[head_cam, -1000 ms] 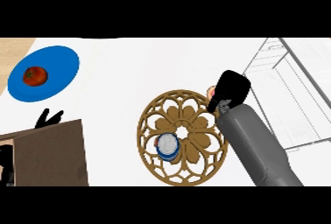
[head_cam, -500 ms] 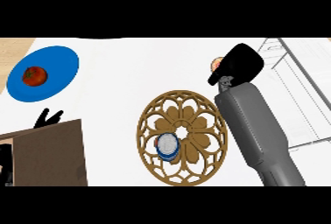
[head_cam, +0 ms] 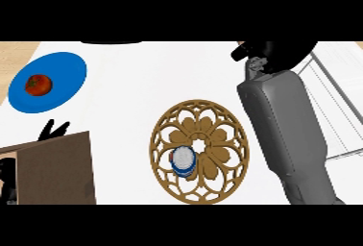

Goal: Pick the cupcake from the placemat and place it in the tiered shelf

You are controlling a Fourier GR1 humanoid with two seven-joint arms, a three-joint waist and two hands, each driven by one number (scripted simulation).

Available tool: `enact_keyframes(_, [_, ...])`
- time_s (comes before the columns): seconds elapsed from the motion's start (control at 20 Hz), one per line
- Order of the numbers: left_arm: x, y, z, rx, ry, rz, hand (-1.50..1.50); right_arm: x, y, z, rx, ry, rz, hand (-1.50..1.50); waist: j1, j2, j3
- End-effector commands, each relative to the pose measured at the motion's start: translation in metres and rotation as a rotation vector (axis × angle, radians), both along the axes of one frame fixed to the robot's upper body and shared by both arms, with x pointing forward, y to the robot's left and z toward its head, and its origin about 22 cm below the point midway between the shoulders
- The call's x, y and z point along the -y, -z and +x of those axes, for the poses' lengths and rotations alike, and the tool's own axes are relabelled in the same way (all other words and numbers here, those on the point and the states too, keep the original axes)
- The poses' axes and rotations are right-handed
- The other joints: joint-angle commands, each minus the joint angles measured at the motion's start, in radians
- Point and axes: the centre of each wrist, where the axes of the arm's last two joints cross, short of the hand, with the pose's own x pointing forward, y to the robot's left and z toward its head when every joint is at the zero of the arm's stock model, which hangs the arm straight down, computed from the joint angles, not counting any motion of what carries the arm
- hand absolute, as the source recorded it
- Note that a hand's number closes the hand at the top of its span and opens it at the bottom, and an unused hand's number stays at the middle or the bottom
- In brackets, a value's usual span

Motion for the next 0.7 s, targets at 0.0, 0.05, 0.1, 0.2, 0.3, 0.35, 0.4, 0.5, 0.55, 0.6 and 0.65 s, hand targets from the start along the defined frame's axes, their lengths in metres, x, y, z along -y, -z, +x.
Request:
enact_keyframes(0.0, [-0.016,-0.001,0.001,0.047,-0.012,0.134,0.00,-0.008,-0.042,-0.012,0.076,0.226,0.097,1.50,0.004,-0.002,-0.002])
enact_keyframes(0.05, [-0.016,-0.006,0.006,0.046,-0.017,0.121,0.00,-0.011,-0.049,-0.016,0.096,0.224,0.082,1.50,0.006,-0.001,-0.002])
enact_keyframes(0.1, [-0.016,-0.003,0.008,0.037,-0.014,0.121,0.00,-0.013,-0.056,-0.019,0.105,0.218,0.081,1.50,0.006,0.001,-0.002])
enact_keyframes(0.2, [-0.017,0.006,0.010,0.044,-0.032,0.128,0.00,-0.011,-0.060,-0.024,0.154,0.238,0.080,1.50,-0.004,0.007,-0.003])
enact_keyframes(0.3, [-0.022,-0.005,0.008,0.054,-0.017,0.138,0.00,-0.017,-0.082,-0.028,0.192,0.268,0.042,1.50,0.012,0.005,-0.002])
enact_keyframes(0.35, [-0.018,-0.006,0.007,0.052,0.015,0.142,0.00,-0.016,-0.081,-0.023,0.167,0.295,0.021,1.50,0.021,0.007,-0.002])
enact_keyframes(0.4, [-0.020,-0.003,0.005,0.047,0.003,0.130,0.00,-0.017,-0.090,-0.025,0.161,0.318,0.004,1.50,0.014,0.006,-0.003])
enact_keyframes(0.5, [-0.015,-0.004,0.014,0.051,-0.015,0.108,0.00,-0.020,-0.102,-0.027,0.180,0.346,-0.021,1.50,0.009,0.009,-0.003])
enact_keyframes(0.55, [-0.022,-0.003,0.010,0.043,-0.027,0.126,0.00,-0.021,-0.100,-0.028,0.126,0.372,-0.069,1.50,0.001,0.003,-0.003])
enact_keyframes(0.6, [-0.022,-0.004,0.011,0.044,-0.026,0.128,0.00,-0.016,-0.098,-0.021,0.089,0.410,-0.097,1.50,-0.005,0.005,-0.004])
enact_keyframes(0.65, [-0.014,-0.003,0.008,0.042,-0.019,0.118,0.00,-0.013,-0.097,-0.019,0.057,0.424,-0.104,1.50,0.001,0.004,-0.002])
